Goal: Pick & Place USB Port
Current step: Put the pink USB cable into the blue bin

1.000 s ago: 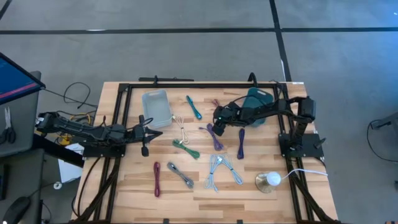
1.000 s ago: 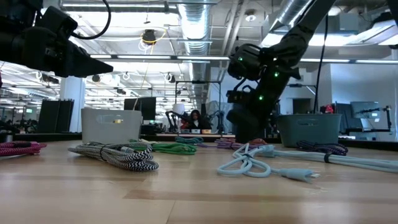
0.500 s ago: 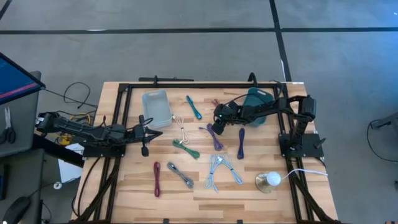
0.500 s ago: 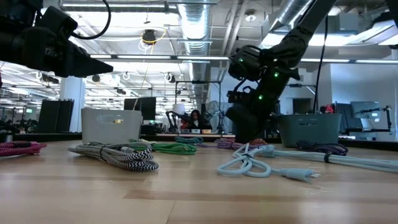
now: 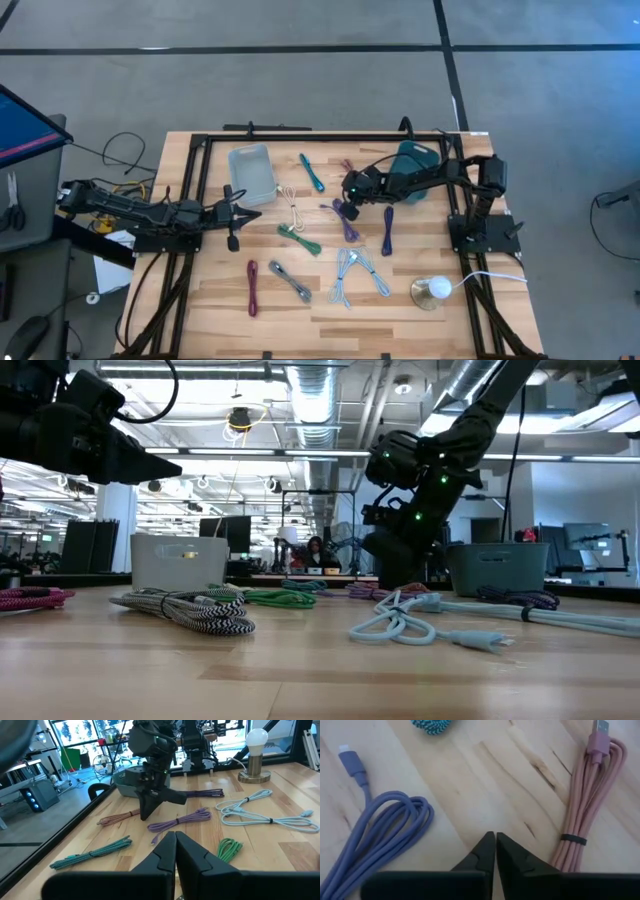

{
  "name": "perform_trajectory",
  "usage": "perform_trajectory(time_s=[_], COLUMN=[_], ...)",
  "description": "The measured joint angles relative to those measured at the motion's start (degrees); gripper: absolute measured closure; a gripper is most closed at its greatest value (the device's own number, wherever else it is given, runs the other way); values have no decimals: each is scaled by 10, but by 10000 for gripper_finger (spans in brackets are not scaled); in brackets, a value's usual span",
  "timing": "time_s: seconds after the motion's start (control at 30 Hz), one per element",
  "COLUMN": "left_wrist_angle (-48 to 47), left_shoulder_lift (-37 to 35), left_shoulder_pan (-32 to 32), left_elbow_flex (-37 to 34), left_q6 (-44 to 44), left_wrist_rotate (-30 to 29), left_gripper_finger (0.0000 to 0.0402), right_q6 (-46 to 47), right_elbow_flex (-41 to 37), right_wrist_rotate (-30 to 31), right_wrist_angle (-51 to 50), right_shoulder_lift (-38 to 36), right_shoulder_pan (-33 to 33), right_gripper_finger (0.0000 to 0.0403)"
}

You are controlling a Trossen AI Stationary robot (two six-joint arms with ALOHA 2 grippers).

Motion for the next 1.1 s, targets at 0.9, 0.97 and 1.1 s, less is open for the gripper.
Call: perform_trajectory(time_s=[0.9, 0.97, 1.1], left_wrist_angle=[0, 0, 0], left_shoulder_lift=[0, 0, 0], left_shoulder_pan=[0, 0, 0], left_elbow_flex=[0, 0, 0], left_q6=[-13, -13, -14], left_wrist_rotate=[0, 0, 0], left_gripper_finger=[394, 395, 393], right_q6=[-20, -20, -21], right_elbow_flex=[160, 160, 160], right_wrist_rotate=[-97, -126, -128], right_wrist_angle=[-268, -268, -283], right_shoulder_lift=[-43, -43, -43], right_shoulder_pan=[-100, -100, -99], right_gripper_finger=[218, 197, 171])
